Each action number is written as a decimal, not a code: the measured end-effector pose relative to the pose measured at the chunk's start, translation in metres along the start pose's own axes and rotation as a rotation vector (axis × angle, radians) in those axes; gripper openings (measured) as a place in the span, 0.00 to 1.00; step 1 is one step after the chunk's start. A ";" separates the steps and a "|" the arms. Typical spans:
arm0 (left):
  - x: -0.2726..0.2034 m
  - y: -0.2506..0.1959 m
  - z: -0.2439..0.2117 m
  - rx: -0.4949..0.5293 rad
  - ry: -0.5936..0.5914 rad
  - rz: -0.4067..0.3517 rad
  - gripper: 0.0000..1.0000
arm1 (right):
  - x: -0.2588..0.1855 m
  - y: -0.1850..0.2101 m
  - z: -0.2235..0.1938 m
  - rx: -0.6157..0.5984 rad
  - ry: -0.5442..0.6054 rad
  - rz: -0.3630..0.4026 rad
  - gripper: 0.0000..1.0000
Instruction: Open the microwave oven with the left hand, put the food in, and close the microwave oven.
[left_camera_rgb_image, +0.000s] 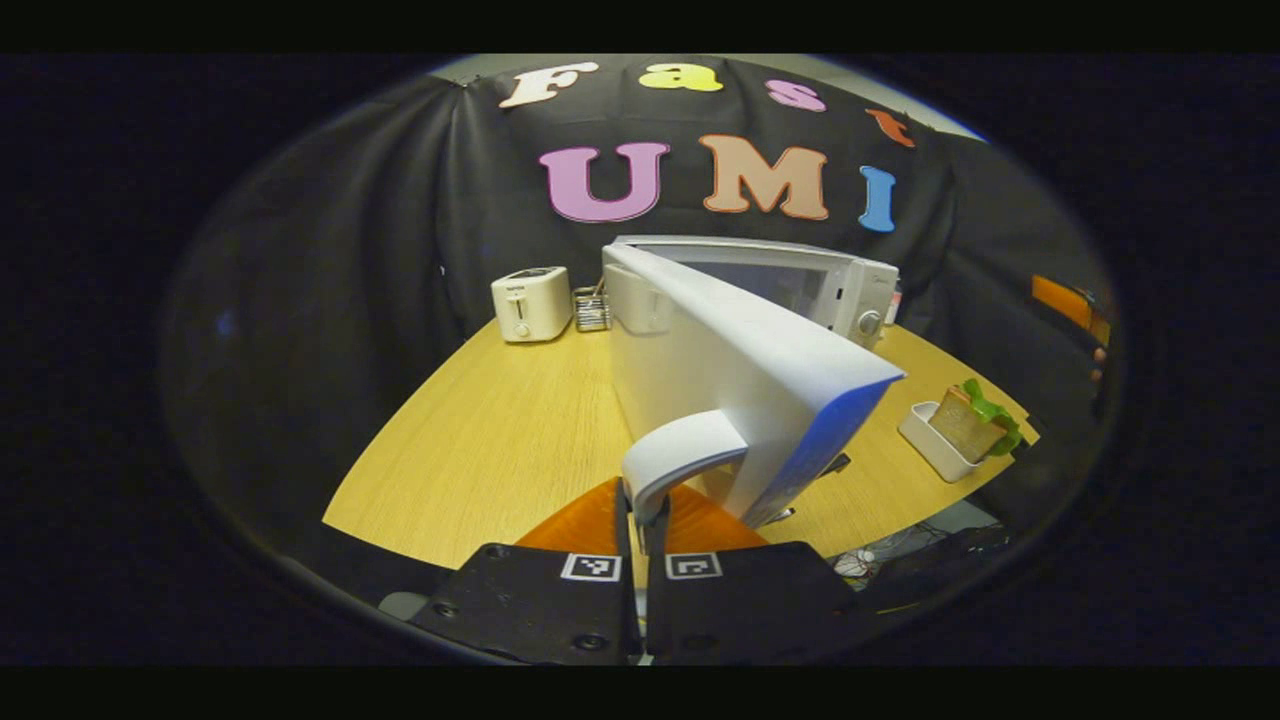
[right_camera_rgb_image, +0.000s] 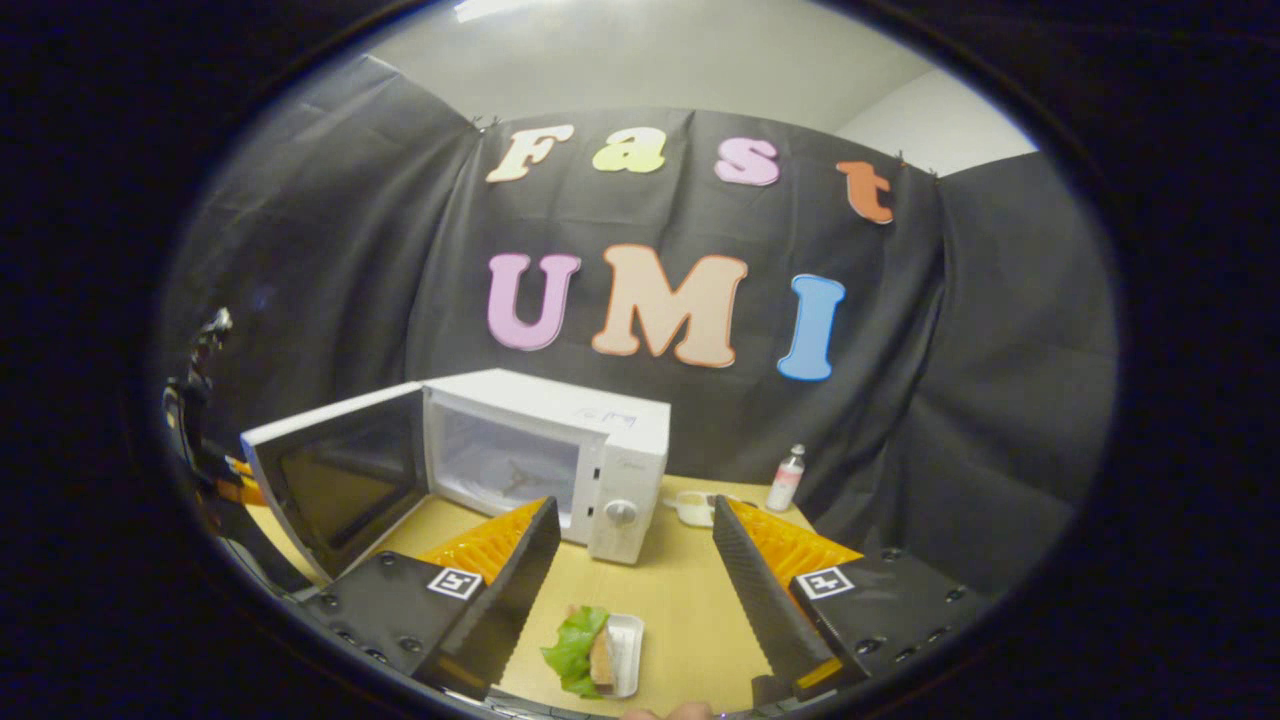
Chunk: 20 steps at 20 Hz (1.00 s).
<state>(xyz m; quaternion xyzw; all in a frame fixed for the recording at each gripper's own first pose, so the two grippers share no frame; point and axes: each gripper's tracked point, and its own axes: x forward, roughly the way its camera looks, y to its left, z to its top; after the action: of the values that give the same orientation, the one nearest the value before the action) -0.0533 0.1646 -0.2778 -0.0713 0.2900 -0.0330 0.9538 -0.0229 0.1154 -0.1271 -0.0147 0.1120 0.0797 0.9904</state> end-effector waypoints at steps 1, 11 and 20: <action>-0.001 0.004 0.001 -0.006 -0.006 0.000 0.02 | 0.001 0.006 -0.017 -0.007 0.033 0.011 0.98; 0.003 0.001 0.000 0.013 -0.004 -0.060 0.10 | 0.014 0.035 -0.147 -0.107 0.305 0.046 0.99; 0.000 0.007 -0.007 0.011 0.050 -0.050 0.54 | 0.036 0.037 -0.189 -0.045 0.416 0.019 0.99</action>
<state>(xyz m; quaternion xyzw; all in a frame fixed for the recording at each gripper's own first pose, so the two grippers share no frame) -0.0571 0.1709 -0.2842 -0.0723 0.3118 -0.0603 0.9455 -0.0353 0.1484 -0.3199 -0.0520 0.3125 0.0865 0.9445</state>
